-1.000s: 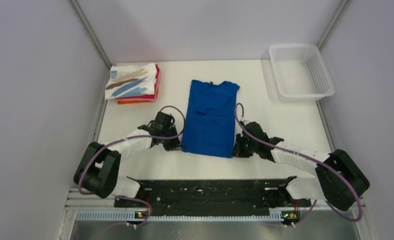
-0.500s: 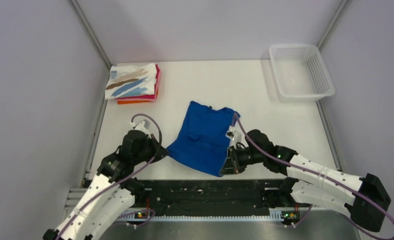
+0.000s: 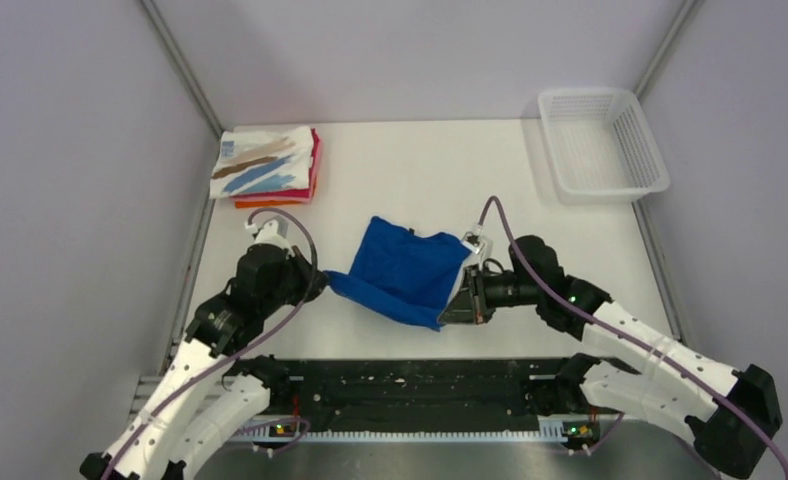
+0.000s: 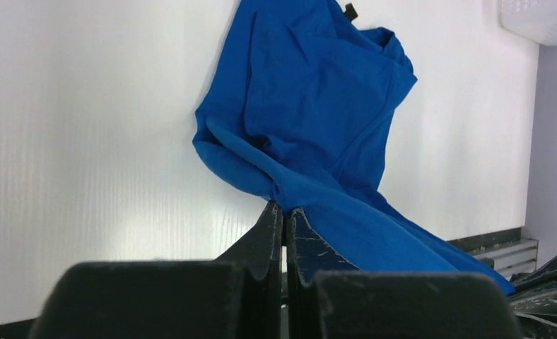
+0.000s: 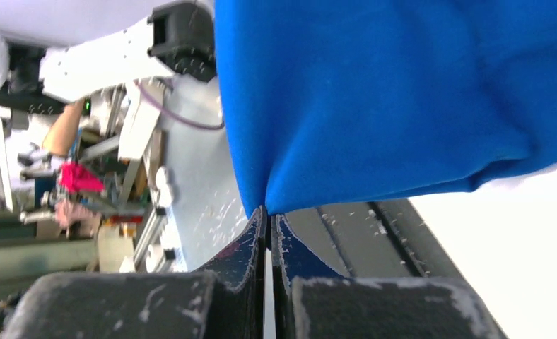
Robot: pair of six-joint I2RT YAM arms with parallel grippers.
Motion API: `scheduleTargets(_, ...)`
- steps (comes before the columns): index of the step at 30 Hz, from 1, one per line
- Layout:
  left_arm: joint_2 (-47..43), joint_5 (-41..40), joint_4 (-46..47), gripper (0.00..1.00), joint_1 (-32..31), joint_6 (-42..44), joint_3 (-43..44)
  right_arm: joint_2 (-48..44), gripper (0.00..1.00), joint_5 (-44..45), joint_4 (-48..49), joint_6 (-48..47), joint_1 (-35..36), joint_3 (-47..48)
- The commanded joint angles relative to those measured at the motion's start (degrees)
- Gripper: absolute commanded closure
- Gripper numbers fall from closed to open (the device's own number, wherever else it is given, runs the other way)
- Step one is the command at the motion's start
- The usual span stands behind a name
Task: Fold and stack the t-shirts
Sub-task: Fold the long partially folded tshirt into a neat square
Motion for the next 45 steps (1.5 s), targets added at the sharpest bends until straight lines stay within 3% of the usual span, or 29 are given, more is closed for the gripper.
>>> scheduleTargets(1,7.5,-5.5,11.6,1.00,0.2,2.7,4.8,0.8,1.00,-3.5,-1.5,-2.7,-7.6,3.3)
scheduleTargets(7,21.8,-7.2,18.6,1.00,0.2,5.8,11.0,4.9,1.00,-5.2,-0.1,-4.0,-16.3,4.0)
scheduleTargets(17,43.6,-11.0,21.8,1.00,0.7,9.0,23.7,14.2,1.00,-6.1,3.8,-5.5,-27.5,4.1)
scheduleTargets(24,57.6,-11.4,21.9,1.00,1.4,9.8,32.9,21.5,1.00,0.1,17.4,-2.0,-29.7,2.1)
scheduleTargets(31,70.0,-7.0,21.0,1.00,2.8,10.0,41.6,29.4,1.00,3.1,19.6,-1.6,-31.5,4.3)
scheduleTargets(36,76.1,-5.7,22.3,1.00,3.8,9.3,45.4,33.8,1.00,9.4,25.9,0.4,-32.8,4.3)
scheduleTargets(45,83.0,-3.5,22.3,1.00,6.3,7.5,51.3,46.5,1.00,8.0,31.9,2.2,-33.1,12.5)
